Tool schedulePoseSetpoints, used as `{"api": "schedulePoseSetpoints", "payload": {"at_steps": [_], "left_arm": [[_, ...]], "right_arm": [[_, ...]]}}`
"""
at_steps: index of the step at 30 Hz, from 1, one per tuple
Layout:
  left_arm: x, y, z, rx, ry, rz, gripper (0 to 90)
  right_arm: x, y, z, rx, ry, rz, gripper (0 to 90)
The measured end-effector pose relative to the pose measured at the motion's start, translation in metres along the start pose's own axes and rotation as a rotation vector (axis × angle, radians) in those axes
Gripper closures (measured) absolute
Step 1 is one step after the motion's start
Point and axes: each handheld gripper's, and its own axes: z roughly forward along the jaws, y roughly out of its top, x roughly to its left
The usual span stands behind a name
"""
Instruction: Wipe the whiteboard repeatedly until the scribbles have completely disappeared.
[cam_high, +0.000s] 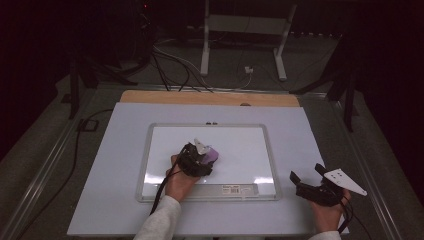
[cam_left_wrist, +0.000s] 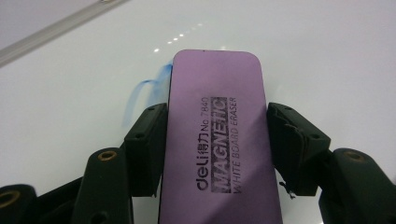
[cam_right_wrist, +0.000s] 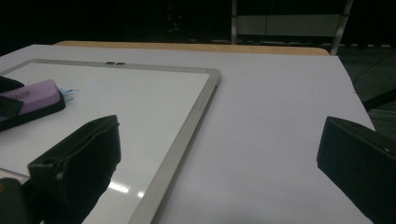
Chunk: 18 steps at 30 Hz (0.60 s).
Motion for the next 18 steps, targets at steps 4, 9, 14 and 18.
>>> {"api": "schedulePoseSetpoints", "payload": {"at_steps": [4, 9, 14, 18], "left_arm": [[0.001, 0.0, 0.0, 0.003, 0.007, 0.001, 42.2], [-0.014, 0.003, 0.002, -0.009, -0.059, 0.037, 42.2], [-0.015, 0.003, 0.003, -0.011, -0.075, 0.036, 42.1], [-0.004, 0.003, 0.003, -0.005, -0.019, 0.015, 42.2]], "right_arm": [[0.0, 0.0, 0.001, 0.002, 0.002, 0.0, 0.0], [0.003, 0.0, 0.002, 0.005, 0.006, -0.007, 0.0], [0.001, 0.0, 0.001, 0.002, 0.004, -0.004, 0.0], [0.0, 0.0, 0.0, 0.0, 0.002, -0.002, 0.0]]}}
